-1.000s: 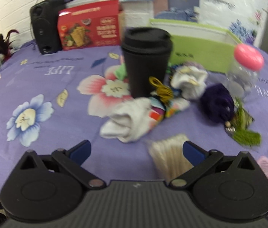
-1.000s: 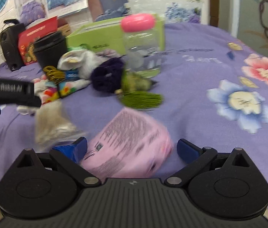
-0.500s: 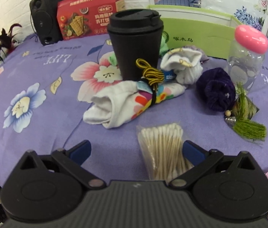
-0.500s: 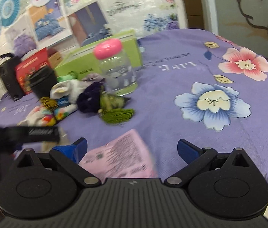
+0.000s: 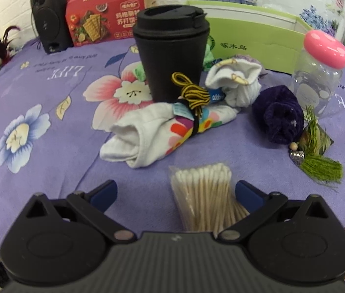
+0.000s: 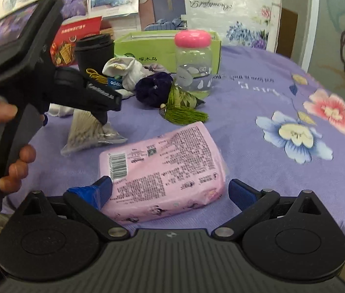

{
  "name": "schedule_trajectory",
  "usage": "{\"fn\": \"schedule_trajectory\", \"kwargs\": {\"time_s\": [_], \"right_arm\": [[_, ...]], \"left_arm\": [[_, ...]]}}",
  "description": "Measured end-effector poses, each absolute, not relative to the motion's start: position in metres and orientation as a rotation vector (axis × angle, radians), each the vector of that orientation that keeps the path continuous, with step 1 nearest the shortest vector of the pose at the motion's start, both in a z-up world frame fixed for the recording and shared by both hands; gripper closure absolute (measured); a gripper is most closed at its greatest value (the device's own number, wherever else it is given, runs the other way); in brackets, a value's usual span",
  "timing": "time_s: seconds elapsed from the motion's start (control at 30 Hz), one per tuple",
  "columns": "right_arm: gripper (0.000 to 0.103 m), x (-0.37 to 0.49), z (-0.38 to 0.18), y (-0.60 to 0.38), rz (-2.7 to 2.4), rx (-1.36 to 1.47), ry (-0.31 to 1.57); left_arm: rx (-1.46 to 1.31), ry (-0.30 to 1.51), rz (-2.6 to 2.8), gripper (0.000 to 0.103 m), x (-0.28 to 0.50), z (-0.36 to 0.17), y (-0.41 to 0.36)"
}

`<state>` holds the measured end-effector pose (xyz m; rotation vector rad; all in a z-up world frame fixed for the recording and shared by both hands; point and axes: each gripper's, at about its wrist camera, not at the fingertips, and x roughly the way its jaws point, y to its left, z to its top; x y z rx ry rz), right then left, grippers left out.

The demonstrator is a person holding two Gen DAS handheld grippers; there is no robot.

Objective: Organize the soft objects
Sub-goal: 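Approach the pink soap bar with the right tool while the left tool approaches the cotton swabs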

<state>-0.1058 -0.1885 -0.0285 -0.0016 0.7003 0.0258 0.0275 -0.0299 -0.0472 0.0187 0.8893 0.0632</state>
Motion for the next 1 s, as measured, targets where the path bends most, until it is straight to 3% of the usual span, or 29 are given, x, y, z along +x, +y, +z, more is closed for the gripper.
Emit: {"fn": "schedule_trajectory", "kwargs": {"time_s": [0.27,0.6,1.0], "right_arm": [[0.014,-0.111,-0.019,-0.211,0.09,0.157,0.672],[0.014,-0.102,-0.039,-0.15,0.003,-0.282,0.653],[0.014,-0.086,-0.034,-0.243,0.045,-0.111,0.752]], "left_arm": [[0.007,0.876,0.092,0.0,0.012,-0.022,-0.006],[0.018,0.89,0.091,0.0,0.006,-0.02,0.003],[-0.037,1.011,0.158,0.0,0.025,-0.038,-0.036]]}}
